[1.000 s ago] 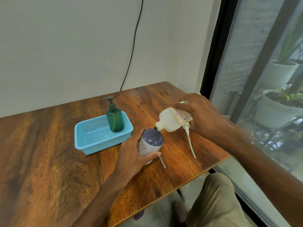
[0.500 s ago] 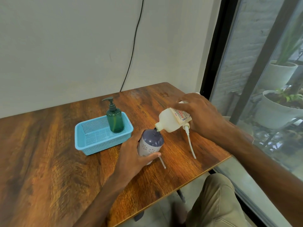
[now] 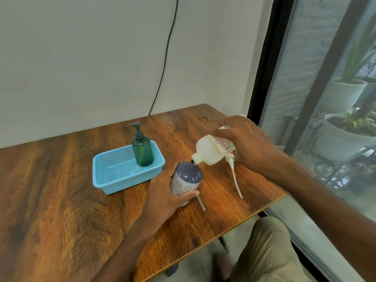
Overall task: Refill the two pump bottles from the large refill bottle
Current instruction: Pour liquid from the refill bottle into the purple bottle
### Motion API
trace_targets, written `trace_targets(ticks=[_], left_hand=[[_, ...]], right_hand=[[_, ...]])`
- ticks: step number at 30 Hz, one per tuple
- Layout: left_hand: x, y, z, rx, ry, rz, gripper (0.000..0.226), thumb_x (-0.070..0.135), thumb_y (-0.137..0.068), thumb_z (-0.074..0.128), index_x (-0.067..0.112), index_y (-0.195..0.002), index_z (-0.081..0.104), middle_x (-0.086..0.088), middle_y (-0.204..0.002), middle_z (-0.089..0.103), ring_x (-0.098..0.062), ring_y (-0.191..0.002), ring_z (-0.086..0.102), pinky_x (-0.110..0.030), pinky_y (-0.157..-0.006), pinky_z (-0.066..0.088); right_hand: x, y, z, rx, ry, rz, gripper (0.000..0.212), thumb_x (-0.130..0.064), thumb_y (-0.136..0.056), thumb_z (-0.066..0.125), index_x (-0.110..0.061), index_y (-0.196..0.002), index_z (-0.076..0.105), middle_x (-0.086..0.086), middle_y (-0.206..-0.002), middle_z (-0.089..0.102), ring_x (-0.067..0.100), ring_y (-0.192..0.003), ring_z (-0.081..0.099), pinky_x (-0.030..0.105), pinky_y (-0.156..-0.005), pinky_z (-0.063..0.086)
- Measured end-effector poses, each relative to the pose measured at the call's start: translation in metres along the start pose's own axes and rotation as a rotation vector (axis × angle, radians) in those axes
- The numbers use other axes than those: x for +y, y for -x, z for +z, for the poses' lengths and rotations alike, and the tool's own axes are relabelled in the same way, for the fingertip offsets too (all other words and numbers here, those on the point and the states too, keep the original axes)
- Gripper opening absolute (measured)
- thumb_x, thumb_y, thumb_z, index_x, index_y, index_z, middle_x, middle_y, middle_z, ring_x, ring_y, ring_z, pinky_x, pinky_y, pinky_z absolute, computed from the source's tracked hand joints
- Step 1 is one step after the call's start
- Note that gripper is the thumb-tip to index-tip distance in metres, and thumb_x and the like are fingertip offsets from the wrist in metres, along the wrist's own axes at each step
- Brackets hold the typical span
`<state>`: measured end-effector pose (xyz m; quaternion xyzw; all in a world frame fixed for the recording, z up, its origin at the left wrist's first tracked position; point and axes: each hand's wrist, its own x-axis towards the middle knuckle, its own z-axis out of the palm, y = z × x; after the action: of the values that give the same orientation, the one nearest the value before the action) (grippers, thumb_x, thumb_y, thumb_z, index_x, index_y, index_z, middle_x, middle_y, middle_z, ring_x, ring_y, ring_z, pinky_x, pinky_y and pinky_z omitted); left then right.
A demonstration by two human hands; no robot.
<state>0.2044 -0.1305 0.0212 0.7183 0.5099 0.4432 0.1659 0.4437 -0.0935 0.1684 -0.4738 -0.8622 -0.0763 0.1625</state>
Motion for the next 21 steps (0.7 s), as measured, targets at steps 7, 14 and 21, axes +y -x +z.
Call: trace_targets(ticks=[7,14,21], left_hand=[[0.0010,0.0013,-0.0004,0.011,0.015,0.001,0.078,0.077,-0.064,0.082,0.061,-0.132,0.046,0.032,-0.125,0.062,0.011,-0.119,0.060,-0.014,-0.095,0.054],[0.0031,0.0011,-0.0013,0.014,0.014,0.017,0.072,0.074,-0.067,0.083,0.065,-0.128,0.046,0.038,-0.123,0.060,0.012,-0.118,0.060,-0.011,-0.093,0.053],[0.0056,0.0016,-0.0021,0.021,0.013,0.026,0.075,0.073,-0.066,0.083,0.077,-0.127,0.039,0.053,-0.120,0.054,0.020,-0.115,0.057,-0.002,-0.087,0.047]], right_hand=[[-0.0020,-0.0012,-0.0005,0.011,-0.008,-0.017,0.061,0.002,-0.080,0.072,-0.019,-0.137,0.064,0.015,-0.134,0.059,0.036,-0.129,0.049,0.052,-0.107,0.040],[-0.0018,-0.0030,-0.0008,0.014,0.007,-0.040,0.060,0.004,-0.079,0.072,-0.017,-0.134,0.065,0.016,-0.134,0.060,0.037,-0.129,0.050,0.054,-0.106,0.041],[-0.0031,-0.0054,0.0022,0.039,0.065,-0.046,0.066,-0.001,-0.075,0.080,-0.024,-0.135,0.065,0.015,-0.132,0.061,0.037,-0.128,0.051,0.055,-0.103,0.045]])
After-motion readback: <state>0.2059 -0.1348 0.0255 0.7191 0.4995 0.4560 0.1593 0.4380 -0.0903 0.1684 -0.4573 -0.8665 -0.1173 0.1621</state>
